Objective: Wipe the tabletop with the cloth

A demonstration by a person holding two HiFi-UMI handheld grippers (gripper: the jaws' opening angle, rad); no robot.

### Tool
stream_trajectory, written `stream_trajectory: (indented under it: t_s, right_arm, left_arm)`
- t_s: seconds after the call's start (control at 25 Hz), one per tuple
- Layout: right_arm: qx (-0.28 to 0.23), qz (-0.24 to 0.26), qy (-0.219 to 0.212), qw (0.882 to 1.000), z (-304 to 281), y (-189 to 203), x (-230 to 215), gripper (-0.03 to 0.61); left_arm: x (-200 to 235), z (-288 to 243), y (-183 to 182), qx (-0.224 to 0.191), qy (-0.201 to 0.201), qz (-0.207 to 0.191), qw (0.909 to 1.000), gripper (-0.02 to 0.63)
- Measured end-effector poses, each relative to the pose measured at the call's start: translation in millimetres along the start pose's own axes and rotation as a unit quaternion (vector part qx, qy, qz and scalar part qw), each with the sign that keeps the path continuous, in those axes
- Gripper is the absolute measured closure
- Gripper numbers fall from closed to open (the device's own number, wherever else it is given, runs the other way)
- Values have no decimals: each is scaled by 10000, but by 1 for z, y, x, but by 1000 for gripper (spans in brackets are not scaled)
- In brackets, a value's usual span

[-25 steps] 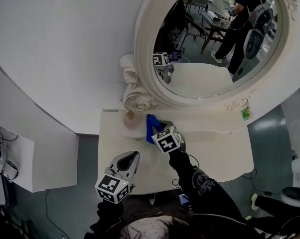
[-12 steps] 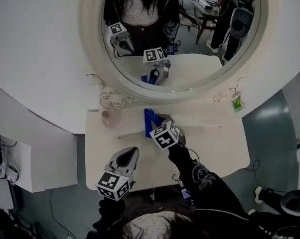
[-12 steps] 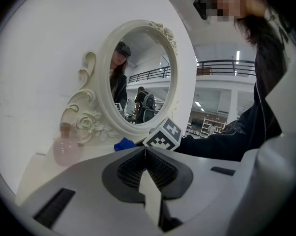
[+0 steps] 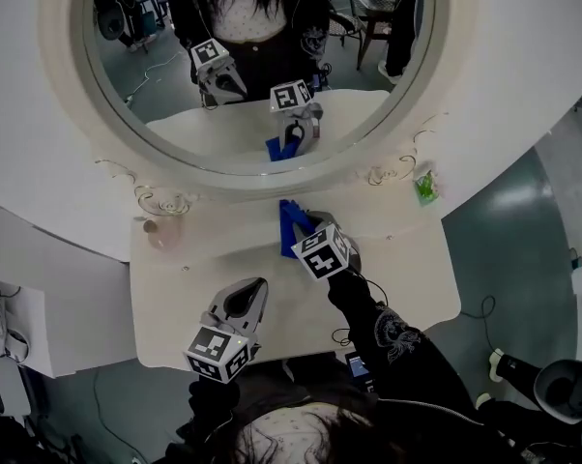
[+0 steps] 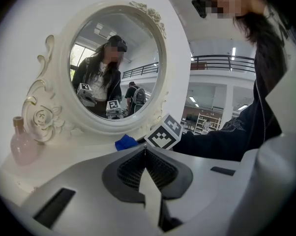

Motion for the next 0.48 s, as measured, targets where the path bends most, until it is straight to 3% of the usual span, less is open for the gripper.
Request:
stream_trajectory:
  t_s: [0.48]
  right_arm:
    - [111, -320, 349, 9988, 69, 55, -92, 506]
  left_arm:
    - [-73, -58, -8, 0, 259, -49, 9997, 612]
Point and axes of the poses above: the fingertips, and each gripper's own axes: z backward along the fingers, x to its left, y out of its underside, the point moved 8 cm from there along z, backward along the fingers, and after that the axes turned 8 degrees about -y, right-handed, at the moved point
